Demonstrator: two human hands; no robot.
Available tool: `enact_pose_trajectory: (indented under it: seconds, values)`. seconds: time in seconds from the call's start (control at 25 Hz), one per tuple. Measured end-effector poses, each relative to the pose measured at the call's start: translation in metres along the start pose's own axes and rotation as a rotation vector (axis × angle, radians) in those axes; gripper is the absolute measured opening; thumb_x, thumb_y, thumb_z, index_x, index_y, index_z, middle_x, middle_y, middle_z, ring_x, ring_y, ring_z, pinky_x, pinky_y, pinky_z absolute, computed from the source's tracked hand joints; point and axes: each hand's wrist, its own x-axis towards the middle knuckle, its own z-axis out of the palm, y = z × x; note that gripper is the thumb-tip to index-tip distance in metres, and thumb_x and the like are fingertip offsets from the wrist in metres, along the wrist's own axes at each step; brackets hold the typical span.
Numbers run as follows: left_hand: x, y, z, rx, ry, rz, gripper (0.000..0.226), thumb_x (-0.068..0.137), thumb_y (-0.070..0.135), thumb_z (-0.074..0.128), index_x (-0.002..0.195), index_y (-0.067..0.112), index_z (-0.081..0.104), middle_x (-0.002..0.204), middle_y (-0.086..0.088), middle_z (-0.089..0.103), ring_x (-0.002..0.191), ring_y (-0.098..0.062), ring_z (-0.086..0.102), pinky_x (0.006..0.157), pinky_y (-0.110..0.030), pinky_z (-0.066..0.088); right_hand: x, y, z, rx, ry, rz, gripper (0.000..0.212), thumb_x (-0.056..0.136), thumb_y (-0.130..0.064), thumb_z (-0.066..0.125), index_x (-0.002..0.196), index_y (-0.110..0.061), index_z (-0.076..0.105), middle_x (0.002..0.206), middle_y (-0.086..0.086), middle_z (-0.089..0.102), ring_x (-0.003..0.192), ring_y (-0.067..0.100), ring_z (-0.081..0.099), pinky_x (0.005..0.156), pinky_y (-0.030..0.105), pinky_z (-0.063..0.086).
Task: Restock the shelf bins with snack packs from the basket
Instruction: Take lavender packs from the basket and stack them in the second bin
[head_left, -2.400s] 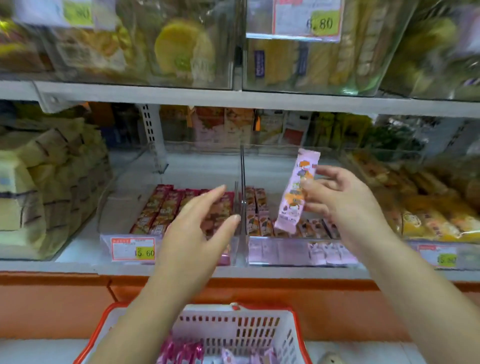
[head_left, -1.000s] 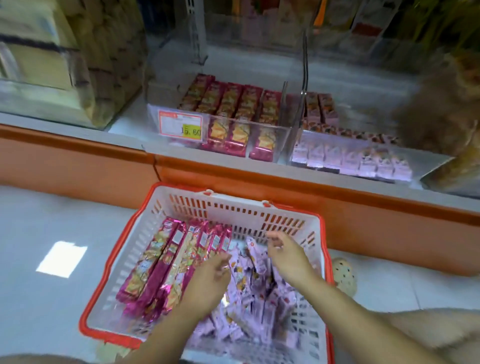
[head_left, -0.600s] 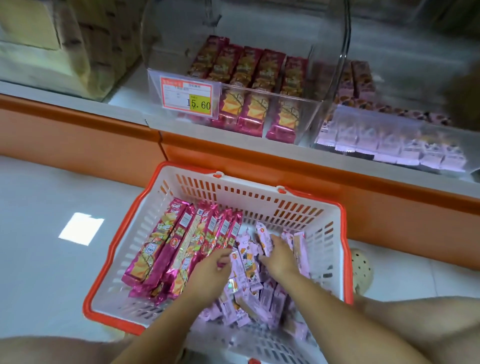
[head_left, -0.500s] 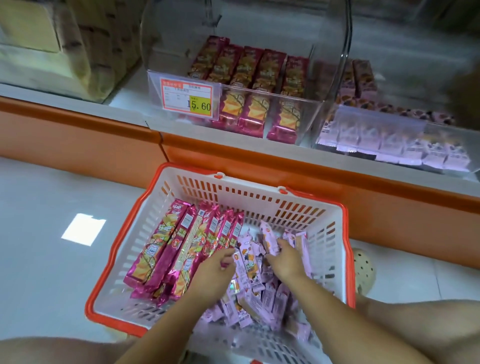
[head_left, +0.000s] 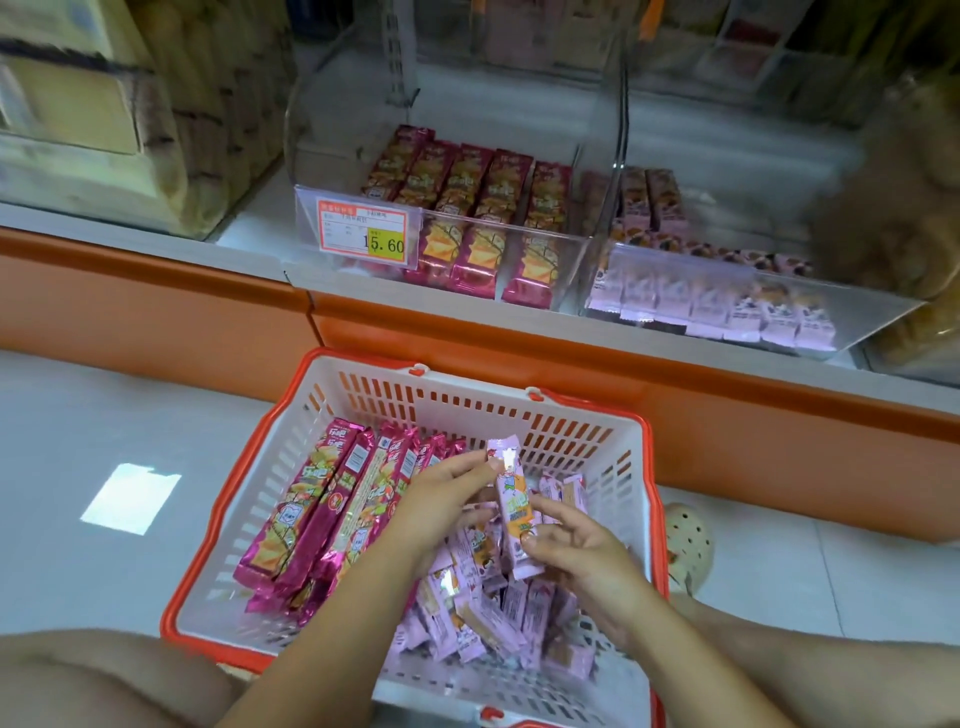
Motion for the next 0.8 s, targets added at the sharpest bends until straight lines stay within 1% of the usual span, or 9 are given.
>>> enact_pose_trajectory:
  seconds: [0.2,0.28,0.36,0.44,0.52,0.6,0.64,0.72,0.8]
  values:
    - [-0.013,0.014,0.009,0.024,0.031,0.069,0.018,0.091,0.024,0.062,0.105,0.019,0.072,0.102,-0.007,0.074,0.097,-0.022,0.07,0.087,-0.039,0.056,-0.014,-0.008,0.002,-0.028,0.023,-0.054,0.045,0.081,0.0,0.069,0.117,-0.026,0.064,0.082,0.004,0.07,0.078,0.021,0.064,0.082,0.041,0.048]
    - [-0.022,0.021,0.012,0.022,0.036,0.102,0.015,0.092,0.022,0.061,0.1,0.019,0.074,0.1,-0.006,0.074,0.098,-0.022,0.07,0.084,-0.037,0.057,-0.019,-0.013,0.005,-0.105,0.039,-0.086,0.044,0.083,-0.002,0.069,0.119,-0.027,0.064,0.084,-0.001,0.071,0.079,0.02,0.066,0.084,0.038,0.052]
    - [-0.032,0.033,0.019,0.031,0.05,0.155,0.016,0.092,0.02,0.06,0.099,0.018,0.074,0.098,-0.003,0.075,0.097,-0.02,0.07,0.078,-0.032,0.057,-0.027,-0.026,0.009,-0.204,0.072,-0.154,0.037,0.085,-0.01,0.068,0.118,-0.028,0.064,0.096,-0.004,0.072,0.088,0.016,0.069,0.085,0.031,0.055]
    - [-0.043,0.053,0.031,0.054,0.055,0.245,0.016,0.092,0.017,0.061,0.101,0.019,0.074,0.095,-0.003,0.075,0.093,-0.02,0.071,0.08,-0.034,0.058,-0.036,-0.049,0.012,-0.257,0.115,-0.222,0.03,0.085,-0.012,0.069,0.111,-0.025,0.066,0.101,0.0,0.071,0.086,0.013,0.068,0.077,0.025,0.054]
    - [-0.053,0.096,0.049,0.075,0.017,0.393,0.018,0.089,0.012,0.063,0.098,0.023,0.075,0.093,-0.004,0.075,0.087,-0.018,0.07,0.081,-0.036,0.058,-0.05,-0.095,0.008,-0.256,0.115,-0.35,0.028,0.082,-0.002,0.07,0.105,-0.018,0.068,0.093,0.006,0.072,0.074,0.013,0.064,0.068,0.026,0.053]
    - [-0.065,0.147,0.064,0.105,-0.017,0.559,0.022,0.086,0.011,0.064,0.102,0.024,0.073,0.095,0.002,0.076,0.086,-0.01,0.07,0.076,-0.033,0.059,-0.07,-0.151,-0.001,-0.336,0.119,-0.491,0.03,0.081,0.001,0.069,0.104,-0.019,0.07,0.091,0.003,0.074,0.072,0.009,0.063,0.066,0.021,0.052]
    - [-0.069,0.171,0.068,0.171,-0.022,0.663,0.024,0.085,0.017,0.064,0.107,0.026,0.07,0.098,0.008,0.075,0.09,-0.006,0.069,0.075,-0.032,0.059,-0.08,-0.181,-0.01,-0.394,0.145,-0.562,0.031,0.082,-0.002,0.069,0.105,-0.022,0.071,0.093,0.001,0.075,0.074,0.007,0.064,0.066,0.019,0.052]
    - [-0.066,0.215,0.072,0.373,0.041,0.881,0.031,0.083,0.032,0.065,0.114,0.034,0.067,0.104,0.02,0.071,0.098,0.002,0.065,0.083,-0.025,0.055,-0.093,-0.241,-0.032,-0.489,0.271,-0.681,0.028,0.083,-0.007,0.069,0.104,-0.025,0.071,0.091,-0.003,0.075,0.073,0.006,0.065,0.064,0.018,0.051]
    - [-0.045,0.249,0.073,0.6,0.164,1.01,0.039,0.086,0.037,0.063,0.124,0.035,0.061,0.115,0.021,0.066,0.106,0.006,0.06,0.094,-0.022,0.049,-0.083,-0.29,-0.054,-0.517,0.481,-0.739,0.022,0.083,-0.011,0.07,0.104,-0.019,0.07,0.093,-0.005,0.074,0.076,0.006,0.066,0.066,0.017,0.05]
